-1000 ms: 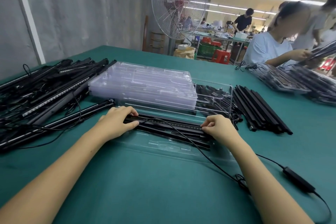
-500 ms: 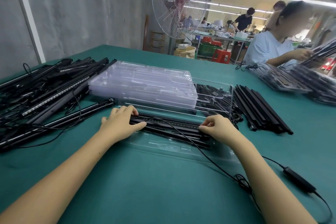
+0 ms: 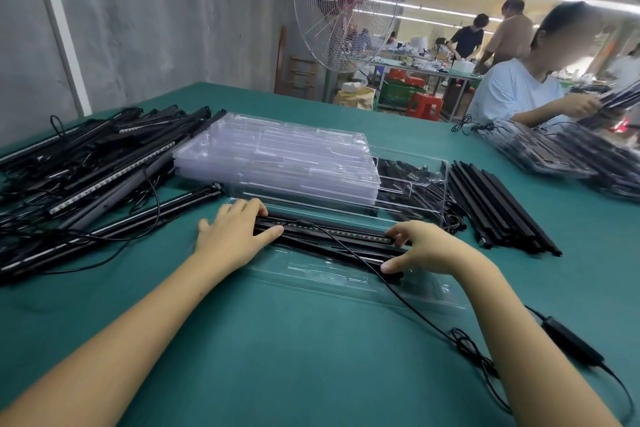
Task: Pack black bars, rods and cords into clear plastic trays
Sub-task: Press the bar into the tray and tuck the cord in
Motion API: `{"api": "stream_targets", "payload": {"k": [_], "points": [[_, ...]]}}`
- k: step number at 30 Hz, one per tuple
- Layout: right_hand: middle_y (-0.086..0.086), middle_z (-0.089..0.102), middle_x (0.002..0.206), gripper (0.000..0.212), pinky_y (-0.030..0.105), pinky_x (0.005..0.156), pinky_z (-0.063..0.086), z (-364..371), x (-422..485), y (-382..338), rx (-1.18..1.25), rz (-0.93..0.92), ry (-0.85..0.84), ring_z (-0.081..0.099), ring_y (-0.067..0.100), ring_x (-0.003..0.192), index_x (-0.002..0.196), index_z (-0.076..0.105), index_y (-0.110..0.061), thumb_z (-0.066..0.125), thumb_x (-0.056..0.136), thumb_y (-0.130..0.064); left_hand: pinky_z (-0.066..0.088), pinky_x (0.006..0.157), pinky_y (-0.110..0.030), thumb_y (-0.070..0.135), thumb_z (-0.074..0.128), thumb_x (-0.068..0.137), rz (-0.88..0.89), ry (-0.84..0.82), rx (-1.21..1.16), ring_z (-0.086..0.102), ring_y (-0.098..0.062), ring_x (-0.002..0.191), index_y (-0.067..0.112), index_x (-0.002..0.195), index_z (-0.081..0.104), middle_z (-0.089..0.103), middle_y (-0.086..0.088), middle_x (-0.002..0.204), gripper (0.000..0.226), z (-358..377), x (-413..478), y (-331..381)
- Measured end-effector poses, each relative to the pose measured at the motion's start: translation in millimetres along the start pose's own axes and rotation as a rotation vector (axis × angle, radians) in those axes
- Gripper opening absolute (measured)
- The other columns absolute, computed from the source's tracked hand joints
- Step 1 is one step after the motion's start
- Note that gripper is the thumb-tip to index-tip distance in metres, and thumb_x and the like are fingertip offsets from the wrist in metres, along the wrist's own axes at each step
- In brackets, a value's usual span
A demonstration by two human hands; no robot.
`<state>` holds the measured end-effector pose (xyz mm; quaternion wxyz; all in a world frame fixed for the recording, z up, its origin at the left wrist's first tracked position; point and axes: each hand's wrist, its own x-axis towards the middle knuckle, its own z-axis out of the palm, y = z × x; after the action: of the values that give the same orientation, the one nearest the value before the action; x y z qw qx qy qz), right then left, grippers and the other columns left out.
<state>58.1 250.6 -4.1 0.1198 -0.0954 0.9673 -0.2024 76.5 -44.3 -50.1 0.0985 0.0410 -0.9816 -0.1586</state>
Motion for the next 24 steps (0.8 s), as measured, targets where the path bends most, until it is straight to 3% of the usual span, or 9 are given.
{"api": "stream_targets", "payload": {"k": [12,18,24], "points": [[0.002,0.054,0.125,0.08,0.025,0.086,0.036,1.3,1.3,1.4,0.006,-0.025,0.011,0.046,0.012,0.1,0.137,0.04,-0.026,0.081,0.069,-0.039,0.032,0.092,-0.046,0.068,0.046,0.082,0.001,-0.023,-0.028,0.036,-0.014,0.123,0.035,0.114,0.044,0.045,0.01,0.128,0.046,-1.4,1.1,-2.1],[0.003,0.055,0.123,0.069,0.024,0.085,0.038,-0.4,-0.7,1.1,0.031,-0.028,0.002,0.05,0.014,0.101,0.133,0.045,-0.027,0.075,0.074,-0.045,0.033,0.093,-0.047,0.069,0.045,0.082,0.001,-0.038,-0.019,0.036,-0.015,0.124,0.035,0.116,0.043,0.044,0.009,0.13,0.048,-3.4,1.6,-1.6],[0.005,0.055,0.125,0.072,0.024,0.082,0.038,2.9,1.4,-3.2,0.013,0.002,0.033,0.049,0.013,0.098,0.135,0.043,-0.026,0.078,0.073,-0.038,0.024,0.105,-0.054,0.065,0.041,0.087,0.056,-0.007,0.064,0.039,-0.016,0.125,0.031,0.12,0.044,0.047,0.007,0.13,0.048,-3.8,-2.1,0.7]]}}
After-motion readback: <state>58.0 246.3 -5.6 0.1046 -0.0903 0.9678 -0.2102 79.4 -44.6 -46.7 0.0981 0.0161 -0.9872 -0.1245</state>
